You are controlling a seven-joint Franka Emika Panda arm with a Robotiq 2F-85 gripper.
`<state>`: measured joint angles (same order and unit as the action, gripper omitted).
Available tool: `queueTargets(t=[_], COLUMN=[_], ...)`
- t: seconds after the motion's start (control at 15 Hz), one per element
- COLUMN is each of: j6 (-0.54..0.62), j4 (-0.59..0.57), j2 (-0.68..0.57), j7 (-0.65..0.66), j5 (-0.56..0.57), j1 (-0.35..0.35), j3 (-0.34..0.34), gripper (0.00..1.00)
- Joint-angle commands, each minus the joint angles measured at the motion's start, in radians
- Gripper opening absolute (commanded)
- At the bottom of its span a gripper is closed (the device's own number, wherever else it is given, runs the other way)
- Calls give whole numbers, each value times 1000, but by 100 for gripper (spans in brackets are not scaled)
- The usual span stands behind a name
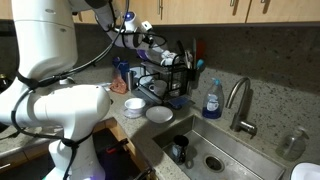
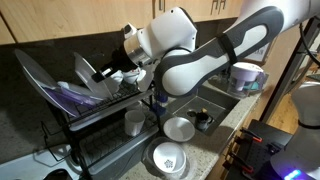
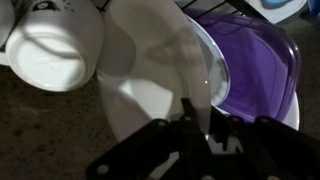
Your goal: Put the white bowl on the dish rack on the counter
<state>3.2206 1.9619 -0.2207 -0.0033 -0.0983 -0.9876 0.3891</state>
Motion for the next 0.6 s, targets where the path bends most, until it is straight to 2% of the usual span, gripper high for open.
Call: queueTargets(t=[0.0, 0.53], j6=[54, 60], j4=[2, -19], j2=[16, 3], j7=[21, 22], j5=[18, 14], j1=[-64, -164], j3=[59, 158], gripper=[4, 4])
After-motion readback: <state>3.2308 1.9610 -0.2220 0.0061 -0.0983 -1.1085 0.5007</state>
